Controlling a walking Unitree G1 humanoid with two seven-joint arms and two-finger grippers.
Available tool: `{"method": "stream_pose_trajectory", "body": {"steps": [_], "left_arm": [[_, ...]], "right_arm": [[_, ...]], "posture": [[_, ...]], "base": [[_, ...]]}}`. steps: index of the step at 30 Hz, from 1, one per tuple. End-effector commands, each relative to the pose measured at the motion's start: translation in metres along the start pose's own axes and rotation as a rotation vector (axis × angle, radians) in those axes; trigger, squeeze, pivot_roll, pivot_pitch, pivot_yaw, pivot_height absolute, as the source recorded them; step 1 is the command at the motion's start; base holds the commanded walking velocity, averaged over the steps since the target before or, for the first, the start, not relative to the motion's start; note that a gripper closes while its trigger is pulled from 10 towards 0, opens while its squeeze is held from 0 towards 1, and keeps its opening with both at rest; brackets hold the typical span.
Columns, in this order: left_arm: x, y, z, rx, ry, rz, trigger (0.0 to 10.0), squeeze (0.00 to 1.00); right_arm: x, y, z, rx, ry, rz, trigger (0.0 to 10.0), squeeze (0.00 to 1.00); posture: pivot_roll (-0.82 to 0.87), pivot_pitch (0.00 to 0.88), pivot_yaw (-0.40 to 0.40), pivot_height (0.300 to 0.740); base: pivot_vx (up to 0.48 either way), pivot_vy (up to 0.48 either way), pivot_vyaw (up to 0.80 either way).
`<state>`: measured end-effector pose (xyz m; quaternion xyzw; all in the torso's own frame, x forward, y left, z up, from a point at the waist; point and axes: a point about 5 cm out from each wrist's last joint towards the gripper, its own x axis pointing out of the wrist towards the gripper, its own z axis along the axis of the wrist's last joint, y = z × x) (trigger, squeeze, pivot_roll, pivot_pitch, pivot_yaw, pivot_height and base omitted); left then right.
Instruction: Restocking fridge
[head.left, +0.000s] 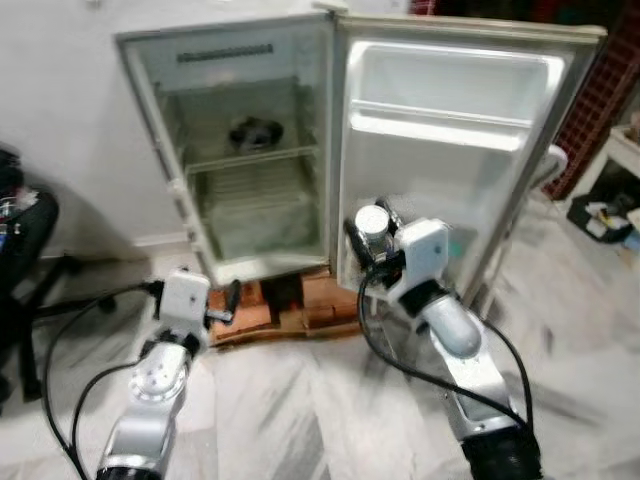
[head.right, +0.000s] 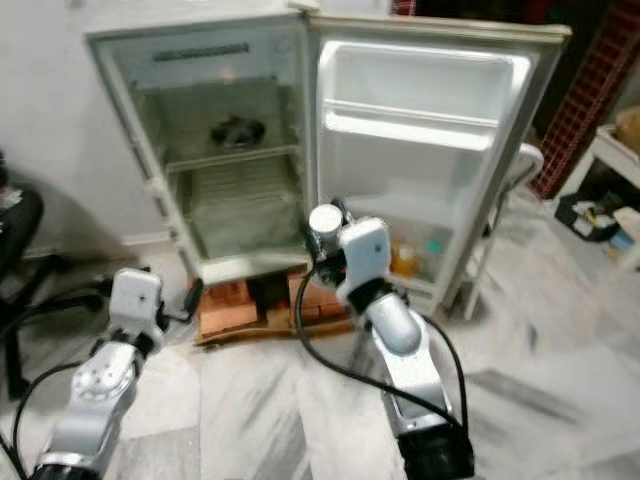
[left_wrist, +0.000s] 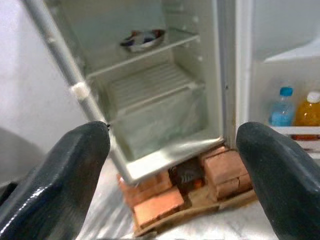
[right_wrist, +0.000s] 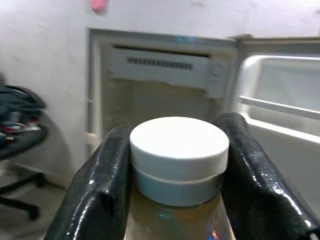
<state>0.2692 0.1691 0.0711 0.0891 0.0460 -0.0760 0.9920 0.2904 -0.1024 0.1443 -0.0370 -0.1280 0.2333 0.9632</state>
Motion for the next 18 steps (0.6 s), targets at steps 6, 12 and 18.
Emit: {"method": "stream_pose_trajectory", "body": {"steps": [6, 12, 18], "left_arm": [[0.0016, -0.0109, 0.0048, 0.012, -0.017, -0.047, 10.0, 0.00], [0.0066, -0.0133, 0.0113, 0.022, -0.047, -0.065, 10.0, 0.00], [0.0069, -0.0150, 0.0125, 0.014, -0.052, -0.077, 10.0, 0.00]], "right_arm": [[-0.0018, -0.0100, 0.0066, -0.040, -0.031, -0.035, 10.0, 0.00], [0.0017, -0.0049, 0.0071, -0.049, -0.039, -0.019, 10.0, 0.00], [0.0024, -0.0043, 0.0057, -0.044, -0.034, -0.007, 10.0, 0.00]], "posture": [[0.01, 0.000, 0.022, 0.740], [0.01, 0.001, 0.022, 0.740], [0.02, 0.000, 0.022, 0.740]], "base": [[0.469, 0.000, 0.00], [0.452, 0.000, 0.00], [0.440, 0.000, 0.00]]}}
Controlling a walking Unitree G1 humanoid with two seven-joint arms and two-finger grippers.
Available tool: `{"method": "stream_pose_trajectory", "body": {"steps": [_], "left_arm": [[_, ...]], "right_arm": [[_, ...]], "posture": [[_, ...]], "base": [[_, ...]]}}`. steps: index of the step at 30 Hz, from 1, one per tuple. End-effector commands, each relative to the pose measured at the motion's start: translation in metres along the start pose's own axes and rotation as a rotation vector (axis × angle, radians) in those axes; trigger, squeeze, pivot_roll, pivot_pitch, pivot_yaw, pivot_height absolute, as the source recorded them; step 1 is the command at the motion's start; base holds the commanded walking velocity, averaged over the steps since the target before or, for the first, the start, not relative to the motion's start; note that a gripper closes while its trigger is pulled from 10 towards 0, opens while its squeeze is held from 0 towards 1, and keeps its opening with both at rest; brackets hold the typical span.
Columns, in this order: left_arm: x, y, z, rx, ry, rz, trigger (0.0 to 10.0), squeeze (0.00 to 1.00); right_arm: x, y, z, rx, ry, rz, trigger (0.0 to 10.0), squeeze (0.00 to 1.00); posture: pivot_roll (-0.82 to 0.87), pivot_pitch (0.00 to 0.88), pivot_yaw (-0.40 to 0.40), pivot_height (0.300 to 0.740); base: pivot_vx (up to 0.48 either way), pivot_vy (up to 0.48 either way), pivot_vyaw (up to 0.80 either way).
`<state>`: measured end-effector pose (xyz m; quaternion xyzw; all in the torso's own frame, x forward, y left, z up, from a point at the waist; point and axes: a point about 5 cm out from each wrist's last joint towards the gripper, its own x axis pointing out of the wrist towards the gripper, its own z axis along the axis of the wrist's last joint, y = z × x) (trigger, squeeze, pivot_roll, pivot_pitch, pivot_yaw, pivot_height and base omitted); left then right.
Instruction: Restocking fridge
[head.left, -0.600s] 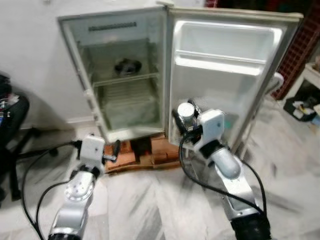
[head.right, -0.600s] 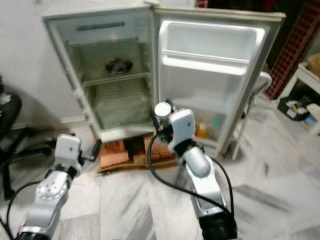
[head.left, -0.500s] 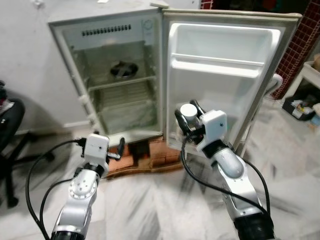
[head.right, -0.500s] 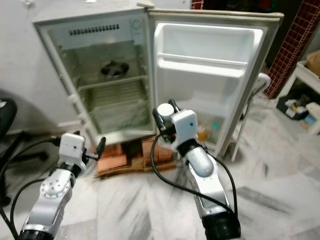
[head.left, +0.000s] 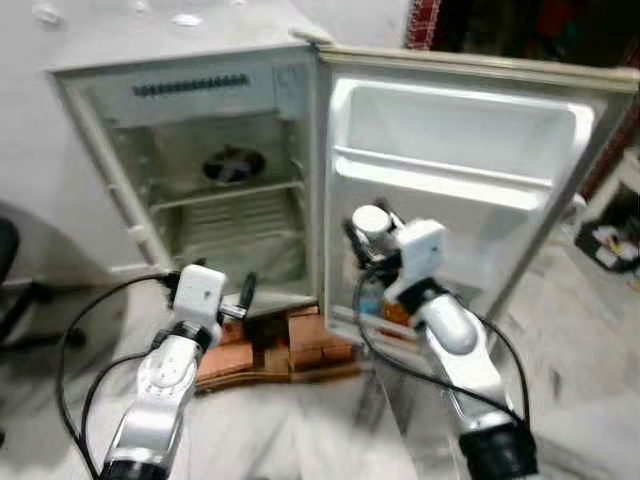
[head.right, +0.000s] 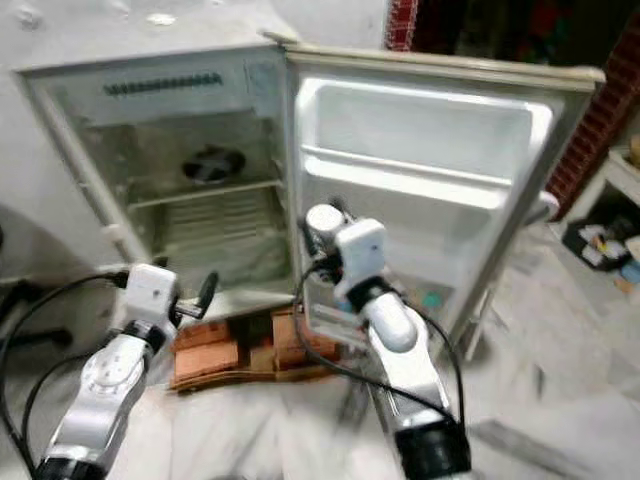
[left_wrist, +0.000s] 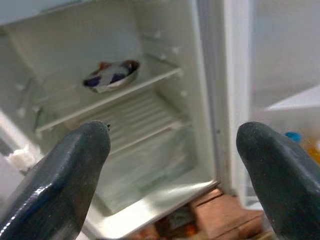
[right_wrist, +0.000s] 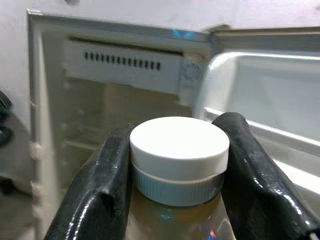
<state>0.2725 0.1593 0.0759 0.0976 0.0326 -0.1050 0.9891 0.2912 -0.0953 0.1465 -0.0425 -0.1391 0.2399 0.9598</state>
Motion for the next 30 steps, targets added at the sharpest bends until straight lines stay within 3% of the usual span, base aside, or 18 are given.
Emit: {"method": "stream_pose_trajectory", "body": {"steps": [1, 11, 15, 18, 20, 21, 26, 27, 30], "left_arm": [[0.003, -0.007, 0.005, -0.033, -0.021, -0.021, 10.0, 0.00], [-0.001, -0.015, 0.001, -0.029, -0.001, -0.080, 10.0, 0.00], [-0.001, -0.017, -0.001, -0.018, 0.008, -0.085, 10.0, 0.00], [-0.001, -0.018, 0.000, -0.007, -0.001, -0.095, 10.0, 0.00], [0.001, -0.017, 0.000, -0.012, 0.001, -0.096, 10.0, 0.00], [0.001, -0.017, 0.000, -0.012, 0.001, -0.096, 10.0, 0.00], [0.003, -0.016, 0.000, -0.012, 0.001, -0.093, 10.0, 0.00], [0.003, -0.016, 0.000, -0.012, 0.001, -0.093, 10.0, 0.00], [0.003, -0.016, 0.000, -0.011, -0.001, -0.092, 10.0, 0.00]], "right_arm": [[-0.002, -0.009, 0.002, -0.027, -0.008, -0.012, 10.0, 0.00], [-0.001, 0.019, 0.002, 0.039, 0.002, 0.237, 10.0, 0.00], [0.002, 0.019, 0.011, 0.038, -0.045, 0.258, 10.0, 0.00], [0.009, 0.010, 0.023, 0.065, -0.100, 0.201, 10.0, 0.00], [0.023, -0.010, 0.048, 0.060, -0.205, 0.073, 10.0, 0.00], [0.023, -0.010, 0.048, 0.060, -0.205, 0.073, 10.0, 0.00], [0.034, -0.047, 0.073, -0.051, -0.293, -0.141, 10.0, 0.00], [0.034, -0.047, 0.073, -0.051, -0.293, -0.141, 10.0, 0.00], [0.037, -0.075, 0.080, -0.133, -0.300, -0.255, 10.0, 0.00]], "posture": [[0.02, 0.000, 0.022, 0.740], [0.03, 0.000, 0.018, 0.740], [0.03, 0.000, 0.019, 0.740], [0.03, 0.000, 0.020, 0.740], [0.03, 0.000, 0.020, 0.740], [0.03, 0.000, 0.020, 0.740], [0.03, 0.000, 0.019, 0.740], [0.03, 0.000, 0.019, 0.740], [0.03, 0.000, 0.019, 0.740]], "base": [[0.000, 0.000, 0.00], [0.000, 0.000, 0.00], [0.000, 0.000, 0.00], [0.000, 0.000, 0.00], [0.000, 0.000, 0.00], [0.000, 0.000, 0.00], [0.000, 0.000, 0.00], [0.000, 0.000, 0.00], [0.000, 0.000, 0.00]]}}
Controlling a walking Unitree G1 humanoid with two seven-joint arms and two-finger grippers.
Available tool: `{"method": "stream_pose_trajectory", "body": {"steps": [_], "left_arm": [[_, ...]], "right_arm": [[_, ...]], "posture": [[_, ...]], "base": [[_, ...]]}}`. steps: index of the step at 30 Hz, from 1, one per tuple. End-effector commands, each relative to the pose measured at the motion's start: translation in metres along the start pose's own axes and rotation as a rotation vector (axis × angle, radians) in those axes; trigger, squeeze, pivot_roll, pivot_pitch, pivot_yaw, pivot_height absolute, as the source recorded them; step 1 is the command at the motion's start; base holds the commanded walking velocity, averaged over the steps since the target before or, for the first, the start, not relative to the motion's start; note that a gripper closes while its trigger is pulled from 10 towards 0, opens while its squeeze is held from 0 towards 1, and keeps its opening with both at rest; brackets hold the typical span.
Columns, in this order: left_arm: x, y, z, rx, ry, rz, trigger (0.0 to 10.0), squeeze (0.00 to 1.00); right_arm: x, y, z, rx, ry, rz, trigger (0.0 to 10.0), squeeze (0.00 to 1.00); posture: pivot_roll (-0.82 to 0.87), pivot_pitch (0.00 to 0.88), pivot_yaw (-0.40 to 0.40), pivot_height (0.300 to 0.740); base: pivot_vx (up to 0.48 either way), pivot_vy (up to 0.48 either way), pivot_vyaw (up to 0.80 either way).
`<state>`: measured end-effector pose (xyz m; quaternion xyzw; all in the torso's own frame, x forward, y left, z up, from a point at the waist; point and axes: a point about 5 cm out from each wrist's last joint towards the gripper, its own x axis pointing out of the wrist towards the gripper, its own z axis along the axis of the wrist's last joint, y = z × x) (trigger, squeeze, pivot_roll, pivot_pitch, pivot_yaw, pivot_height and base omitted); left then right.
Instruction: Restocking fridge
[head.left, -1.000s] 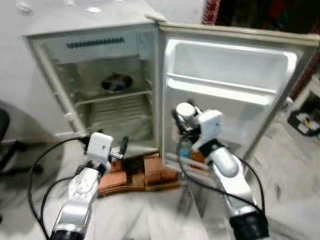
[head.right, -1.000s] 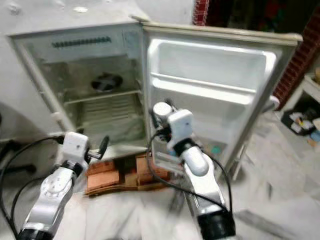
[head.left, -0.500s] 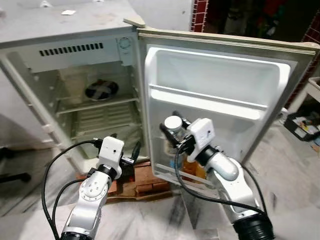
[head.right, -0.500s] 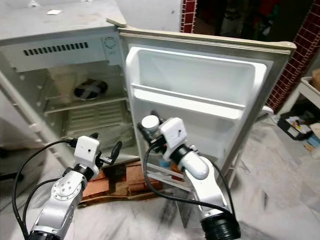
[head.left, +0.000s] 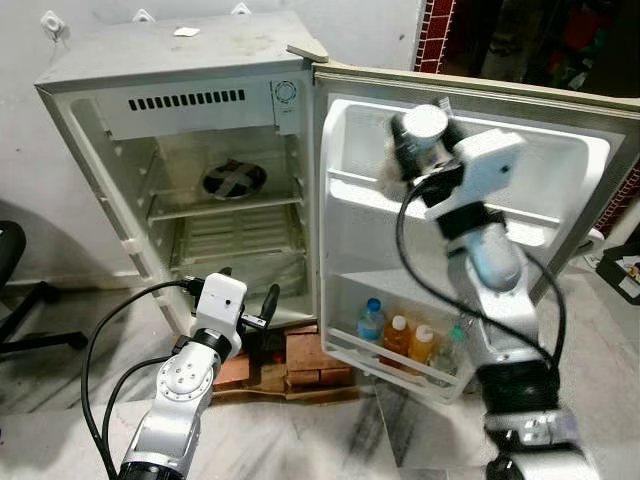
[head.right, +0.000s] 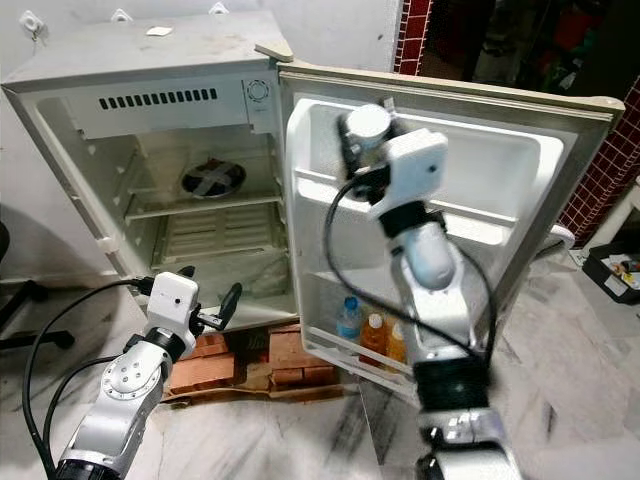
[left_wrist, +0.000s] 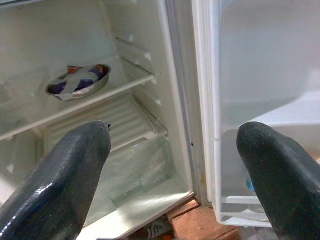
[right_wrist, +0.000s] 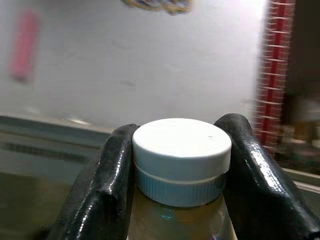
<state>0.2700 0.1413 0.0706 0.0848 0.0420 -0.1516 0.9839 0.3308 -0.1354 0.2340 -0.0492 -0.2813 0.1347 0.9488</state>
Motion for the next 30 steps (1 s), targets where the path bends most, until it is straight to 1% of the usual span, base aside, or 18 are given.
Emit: {"method": "stream_pose_trajectory", "body": {"steps": [1, 5, 7, 8, 12, 13, 15, 17, 19, 23, 24, 25, 26, 28, 30], "left_arm": [[0.002, 0.002, 0.002, 0.012, -0.008, 0.003, 10.0, 0.00], [0.001, 0.001, 0.001, 0.005, -0.002, 0.006, 10.0, 0.00], [0.002, 0.001, 0.001, 0.001, 0.000, 0.009, 10.0, 0.00], [0.002, 0.001, 0.001, 0.002, -0.002, 0.010, 10.0, 0.00], [0.001, 0.000, 0.001, 0.002, -0.004, 0.010, 10.0, 0.00], [0.000, -0.001, 0.001, 0.004, -0.003, 0.009, 10.0, 0.00], [-0.003, -0.002, 0.000, 0.007, -0.001, 0.013, 10.0, 0.00], [-0.004, -0.001, 0.000, 0.006, 0.000, 0.020, 10.0, 0.00], [-0.005, 0.000, 0.000, 0.007, 0.001, 0.026, 10.0, 0.00], [-0.005, 0.001, -0.002, 0.015, 0.025, 0.041, 10.0, 0.00], [-0.005, 0.000, -0.001, 0.017, 0.023, 0.036, 10.0, 0.00], [-0.005, -0.002, -0.001, 0.018, 0.019, 0.028, 10.0, 0.00], [-0.005, -0.002, -0.001, 0.018, 0.019, 0.028, 10.0, 0.00], [-0.004, -0.003, 0.000, 0.020, 0.018, 0.025, 10.0, 0.00], [-0.002, -0.002, 0.001, 0.026, 0.019, 0.028, 10.0, 0.00]], "right_arm": [[0.006, -0.015, 0.006, -0.055, -0.032, -0.067, 10.0, 0.00], [0.010, -0.030, 0.002, -0.125, -0.017, -0.136, 10.0, 0.00], [0.013, -0.033, -0.003, -0.148, 0.003, -0.161, 10.0, 0.00], [0.017, -0.033, -0.006, -0.178, 0.008, -0.170, 10.0, 0.00], [0.023, -0.029, -0.012, -0.191, 0.014, -0.169, 10.0, 0.00], [0.024, -0.027, -0.016, -0.192, 0.028, -0.161, 10.0, 0.00], [0.024, -0.020, -0.030, -0.190, 0.090, -0.149, 10.0, 0.00], [0.023, -0.018, -0.038, -0.200, 0.135, -0.146, 10.0, 0.00], [0.021, -0.017, -0.045, -0.180, 0.168, -0.146, 10.0, 0.00], [0.020, -0.017, -0.050, -0.146, 0.192, -0.144, 10.0, 0.00], [0.020, -0.019, -0.051, -0.149, 0.201, -0.147, 10.0, 0.10], [0.020, -0.021, -0.052, -0.149, 0.206, -0.156, 10.0, 0.75], [0.020, -0.021, -0.052, -0.149, 0.206, -0.156, 10.0, 0.75], [0.020, -0.027, -0.052, -0.137, 0.203, -0.193, 10.0, 1.00], [0.022, -0.031, -0.046, -0.127, 0.166, -0.213, 10.0, 1.00]], "posture": [[0.03, 0.000, 0.018, 0.740], [0.03, 0.000, 0.013, 0.740], [0.03, 0.000, 0.013, 0.740], [0.04, 0.000, 0.012, 0.740], [0.04, 0.000, 0.010, 0.740], [0.05, 0.000, 0.006, 0.740], [0.06, 0.000, -0.003, 0.740], [0.06, 0.000, -0.004, 0.740], [0.07, 0.000, -0.007, 0.740], [0.06, 0.000, -0.003, 0.740], [0.06, 0.000, 0.001, 0.740], [0.06, 0.000, 0.004, 0.740], [0.06, 0.000, 0.004, 0.740], [0.05, 0.000, 0.006, 0.740], [0.05, 0.000, 0.007, 0.740]], "base": [[0.000, 0.000, 0.00], [0.000, 0.000, 0.00], [0.000, 0.000, 0.00], [0.000, 0.000, 0.00], [0.000, 0.000, 0.00], [0.000, 0.000, 0.00], [0.000, 0.000, 0.00], [0.000, 0.000, 0.00], [0.000, 0.000, 0.00], [0.000, 0.000, 0.00], [0.000, 0.000, 0.00], [0.000, 0.000, 0.00], [0.000, 0.000, 0.00], [0.000, 0.000, 0.00], [0.000, 0.000, 0.00]]}}
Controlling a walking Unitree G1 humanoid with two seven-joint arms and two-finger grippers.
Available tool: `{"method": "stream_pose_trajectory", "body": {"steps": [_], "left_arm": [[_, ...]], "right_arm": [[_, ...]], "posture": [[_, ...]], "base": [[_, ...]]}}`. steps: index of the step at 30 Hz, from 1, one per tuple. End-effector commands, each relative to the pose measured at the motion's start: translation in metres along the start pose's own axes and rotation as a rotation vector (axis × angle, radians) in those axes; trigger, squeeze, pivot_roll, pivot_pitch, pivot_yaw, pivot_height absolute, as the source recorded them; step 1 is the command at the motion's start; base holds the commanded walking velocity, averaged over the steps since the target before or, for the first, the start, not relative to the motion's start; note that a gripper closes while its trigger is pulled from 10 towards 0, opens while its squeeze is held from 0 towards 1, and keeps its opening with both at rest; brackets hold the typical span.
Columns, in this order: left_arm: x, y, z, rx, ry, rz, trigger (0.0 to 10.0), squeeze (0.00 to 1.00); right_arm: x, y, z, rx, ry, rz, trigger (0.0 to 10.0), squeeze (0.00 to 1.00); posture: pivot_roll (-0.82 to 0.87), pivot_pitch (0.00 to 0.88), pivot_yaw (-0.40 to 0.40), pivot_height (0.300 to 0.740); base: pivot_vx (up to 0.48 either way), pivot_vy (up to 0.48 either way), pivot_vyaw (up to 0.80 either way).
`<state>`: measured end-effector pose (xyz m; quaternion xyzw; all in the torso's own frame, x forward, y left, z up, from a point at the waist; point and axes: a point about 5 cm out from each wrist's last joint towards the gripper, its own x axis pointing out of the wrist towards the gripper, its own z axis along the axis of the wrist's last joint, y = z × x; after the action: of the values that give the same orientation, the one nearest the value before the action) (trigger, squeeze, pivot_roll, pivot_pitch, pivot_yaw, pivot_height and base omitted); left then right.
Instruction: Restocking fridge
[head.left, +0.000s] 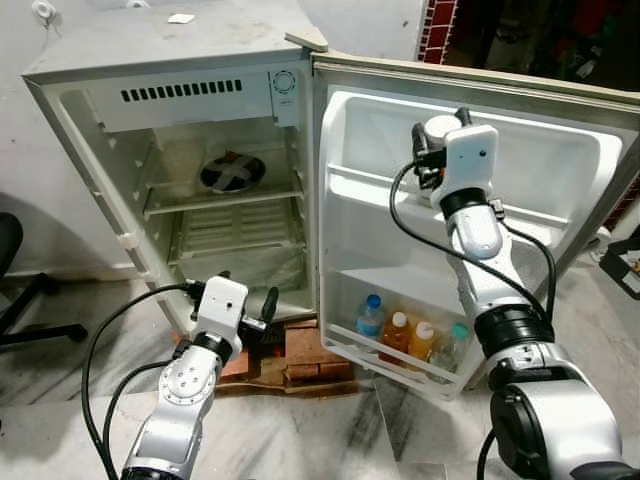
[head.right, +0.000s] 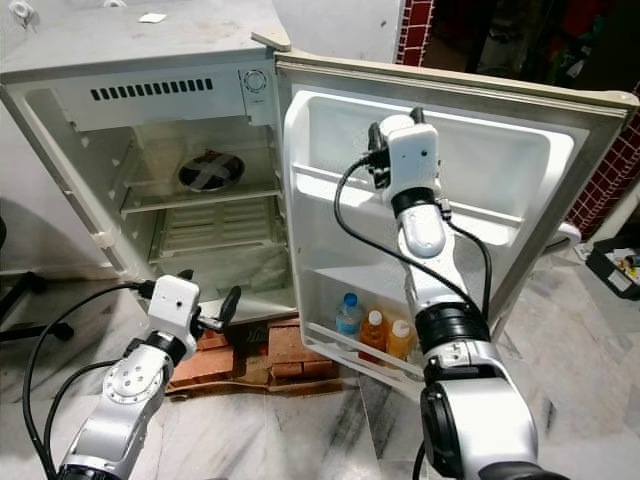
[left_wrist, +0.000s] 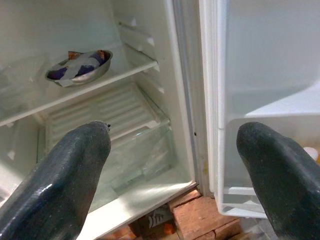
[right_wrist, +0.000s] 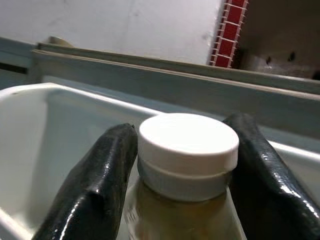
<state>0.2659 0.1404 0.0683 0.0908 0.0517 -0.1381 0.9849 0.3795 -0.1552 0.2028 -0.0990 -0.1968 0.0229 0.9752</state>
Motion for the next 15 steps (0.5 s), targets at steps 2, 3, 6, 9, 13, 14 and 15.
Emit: {"method": "stream_pose_trajectory", "body": {"steps": [2, 3, 6, 9, 13, 14, 15], "left_arm": [[0.002, 0.002, 0.004, 0.019, -0.004, 0.010, 10.0, 0.00], [0.002, 0.002, 0.004, 0.019, -0.004, 0.010, 10.0, 0.00], [0.002, 0.003, 0.005, 0.020, -0.004, 0.017, 10.0, 0.00], [0.002, 0.004, 0.005, 0.021, -0.003, 0.018, 10.0, 0.00], [0.001, 0.003, 0.005, 0.021, -0.003, 0.019, 10.0, 0.00], [0.001, 0.003, 0.005, 0.021, -0.003, 0.019, 10.0, 0.00], [0.001, 0.003, 0.005, 0.021, -0.003, 0.020, 10.0, 0.00]], "right_arm": [[0.005, -0.008, 0.011, -0.002, -0.057, -0.040, 10.0, 1.00], [0.005, -0.008, 0.011, -0.002, -0.057, -0.040, 10.0, 1.00], [0.006, -0.013, 0.015, -0.015, -0.089, -0.067, 10.0, 1.00], [0.007, -0.017, 0.020, -0.014, -0.118, -0.089, 10.0, 1.00], [0.013, -0.020, 0.035, 0.011, -0.182, -0.104, 10.0, 1.00], [0.014, -0.021, 0.044, 0.021, -0.213, -0.105, 10.0, 1.00], [0.015, -0.021, 0.045, 0.025, -0.220, -0.106, 10.0, 1.00]], "posture": [[0.05, 0.000, 0.008, 0.740], [0.05, 0.000, 0.008, 0.740], [0.05, 0.000, 0.006, 0.740], [0.06, 0.000, 0.005, 0.740], [0.06, 0.000, 0.003, 0.740], [0.06, 0.000, 0.003, 0.740], [0.06, 0.000, 0.003, 0.740]], "base": [[0.000, 0.000, 0.00], [0.000, 0.000, 0.00], [0.000, 0.000, 0.00], [0.000, 0.000, 0.00], [0.000, 0.000, 0.00], [0.000, 0.000, 0.00], [0.000, 0.000, 0.00]]}}
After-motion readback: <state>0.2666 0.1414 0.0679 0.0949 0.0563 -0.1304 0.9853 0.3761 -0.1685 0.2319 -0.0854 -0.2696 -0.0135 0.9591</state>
